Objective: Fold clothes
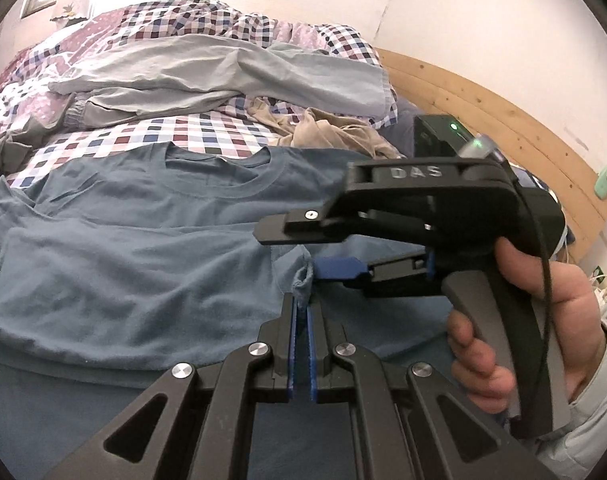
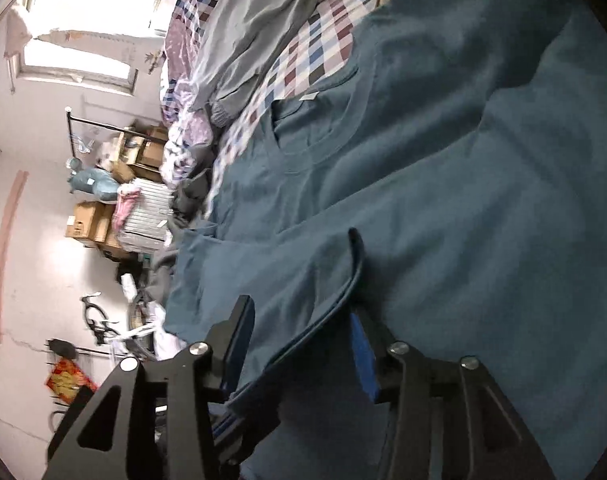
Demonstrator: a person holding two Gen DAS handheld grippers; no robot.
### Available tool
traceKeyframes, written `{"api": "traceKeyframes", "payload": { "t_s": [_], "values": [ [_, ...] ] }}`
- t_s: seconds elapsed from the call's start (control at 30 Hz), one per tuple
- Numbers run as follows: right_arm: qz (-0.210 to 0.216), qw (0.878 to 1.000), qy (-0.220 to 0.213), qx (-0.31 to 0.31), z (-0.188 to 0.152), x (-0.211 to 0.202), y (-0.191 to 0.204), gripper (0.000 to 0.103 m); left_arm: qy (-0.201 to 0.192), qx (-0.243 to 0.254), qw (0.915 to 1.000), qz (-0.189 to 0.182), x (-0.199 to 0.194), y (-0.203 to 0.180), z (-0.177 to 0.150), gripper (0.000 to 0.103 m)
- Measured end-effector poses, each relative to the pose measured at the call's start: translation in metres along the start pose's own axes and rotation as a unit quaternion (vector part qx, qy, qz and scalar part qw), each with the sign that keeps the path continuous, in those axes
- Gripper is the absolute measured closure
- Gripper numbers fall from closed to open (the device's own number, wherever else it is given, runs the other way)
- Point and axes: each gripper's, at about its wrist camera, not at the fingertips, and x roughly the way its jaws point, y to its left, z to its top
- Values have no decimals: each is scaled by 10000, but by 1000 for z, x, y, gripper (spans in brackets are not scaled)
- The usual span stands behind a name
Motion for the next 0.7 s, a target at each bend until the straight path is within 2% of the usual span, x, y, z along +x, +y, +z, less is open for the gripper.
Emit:
{"api": "traceKeyframes", "payload": {
  "t_s": [0.07, 0.13, 0.4, 0.7],
  "values": [
    [-256, 9996, -57, -142, 0, 1, 2, 100, 15, 47, 10000, 21, 0, -2, 0, 100],
    [-444, 9986, -124, -271, 0, 1, 3, 101, 31, 86, 9999, 45, 1, -4, 1, 100],
    [-381, 9935, -729, -790, 3, -32, 26, 102, -175, 136, 9997, 61, -3, -17, 15, 100],
    [-467, 9891, -1121, -828, 10, -72, 18, 102, -359, 326, 9988, 16, -1, -47, 34, 100]
  ]
}}
